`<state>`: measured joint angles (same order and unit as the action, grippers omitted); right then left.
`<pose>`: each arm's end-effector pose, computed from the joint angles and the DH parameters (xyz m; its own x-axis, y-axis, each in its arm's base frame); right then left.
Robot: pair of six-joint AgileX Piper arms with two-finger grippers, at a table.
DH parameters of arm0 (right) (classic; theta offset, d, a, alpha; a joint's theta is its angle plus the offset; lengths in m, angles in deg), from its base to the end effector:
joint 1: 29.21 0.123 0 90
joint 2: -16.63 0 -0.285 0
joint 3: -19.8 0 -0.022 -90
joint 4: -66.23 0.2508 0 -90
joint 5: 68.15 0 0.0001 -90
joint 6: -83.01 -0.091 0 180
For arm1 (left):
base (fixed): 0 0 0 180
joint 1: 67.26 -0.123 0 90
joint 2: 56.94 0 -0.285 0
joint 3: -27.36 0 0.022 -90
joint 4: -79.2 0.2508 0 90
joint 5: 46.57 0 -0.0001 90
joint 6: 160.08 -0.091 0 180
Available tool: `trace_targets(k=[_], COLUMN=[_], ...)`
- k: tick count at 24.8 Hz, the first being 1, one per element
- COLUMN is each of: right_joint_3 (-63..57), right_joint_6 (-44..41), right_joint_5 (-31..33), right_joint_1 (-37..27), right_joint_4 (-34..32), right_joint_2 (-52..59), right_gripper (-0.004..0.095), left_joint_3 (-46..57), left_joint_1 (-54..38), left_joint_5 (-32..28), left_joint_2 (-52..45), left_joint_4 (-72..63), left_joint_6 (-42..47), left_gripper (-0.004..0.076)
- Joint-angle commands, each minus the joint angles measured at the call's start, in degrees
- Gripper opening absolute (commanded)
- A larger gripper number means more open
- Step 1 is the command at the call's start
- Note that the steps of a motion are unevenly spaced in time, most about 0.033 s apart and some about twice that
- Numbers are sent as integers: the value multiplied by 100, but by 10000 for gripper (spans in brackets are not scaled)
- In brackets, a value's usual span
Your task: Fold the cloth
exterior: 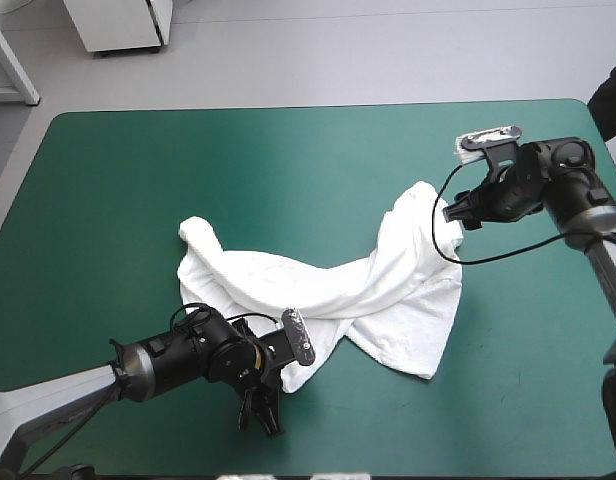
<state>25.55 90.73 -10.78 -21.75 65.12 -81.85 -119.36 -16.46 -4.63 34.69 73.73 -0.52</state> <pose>0.3362 0.0425 0.3360 -0.8329 -0.2549 -0.4913 -0.2448 0.9657 -0.0861 0.1517 -0.1952 0.1940 -0.3697 0.8982 -0.2379 0.9242 0.3818 0.0052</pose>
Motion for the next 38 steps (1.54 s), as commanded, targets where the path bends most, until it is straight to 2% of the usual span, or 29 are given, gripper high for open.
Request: trace_targets(k=[1,8,18,22,23,24,26,29,32,38], right_joint_3=[138,221,530,530,530,530,542,754,1462,2099], right_joint_6=[-1,-1,-1,-164,-207,-197,-198,-198,-254,-417], right_joint_5=[-307,-713,-630,-458,-413,-400,-385,-260,2,418], right_joint_1=[-45,-45,-45,-45,-45,-45,-45,-45,-56,-56], right_joint_4=[147,290,458,458,484,484,484,460,460,550], right_joint_2=[-325,-956,-1832,-2088,-2145,-2169,-2169,-2155,-1797,-708], right_gripper=[672,671,653,481,352,270,-15,-17,-17,-17], left_joint_3=[190,190,190,190,190,190,190,104,-402,-1702], left_joint_1=[57,57,57,57,57,57,57,46,46,46], left_joint_5=[42,90,260,408,443,443,408,529,1266,2490], left_joint_2=[318,318,318,318,318,318,318,256,-289,-1386], left_joint_4=[-398,-398,-407,-407,-407,-407,-357,81,1003,1630], left_joint_6=[95,121,144,186,225,292,292,661,1172,1439], left_gripper=[-10,-10,-10,-10,-10,-10,-10,-10,-10,-10])
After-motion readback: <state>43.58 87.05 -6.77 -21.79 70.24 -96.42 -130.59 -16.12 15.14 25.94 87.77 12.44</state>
